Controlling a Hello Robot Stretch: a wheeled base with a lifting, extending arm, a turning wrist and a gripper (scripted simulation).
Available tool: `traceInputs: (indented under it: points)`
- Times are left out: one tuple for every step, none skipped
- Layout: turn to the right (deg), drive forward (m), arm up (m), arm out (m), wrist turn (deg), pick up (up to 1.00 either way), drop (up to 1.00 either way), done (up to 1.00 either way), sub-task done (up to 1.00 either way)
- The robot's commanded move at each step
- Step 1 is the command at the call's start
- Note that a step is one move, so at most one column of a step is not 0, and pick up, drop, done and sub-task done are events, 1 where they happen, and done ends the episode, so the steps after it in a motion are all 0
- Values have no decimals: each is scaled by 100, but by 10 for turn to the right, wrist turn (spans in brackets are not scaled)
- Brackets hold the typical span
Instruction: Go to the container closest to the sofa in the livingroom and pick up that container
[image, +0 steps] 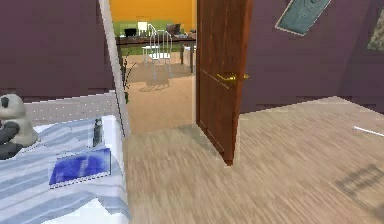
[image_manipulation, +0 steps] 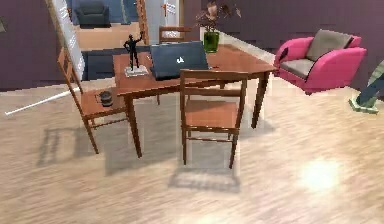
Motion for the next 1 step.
traceInputs:
  points:
    - [0, 95, 0, 0, 0, 0, 0, 0, 0]
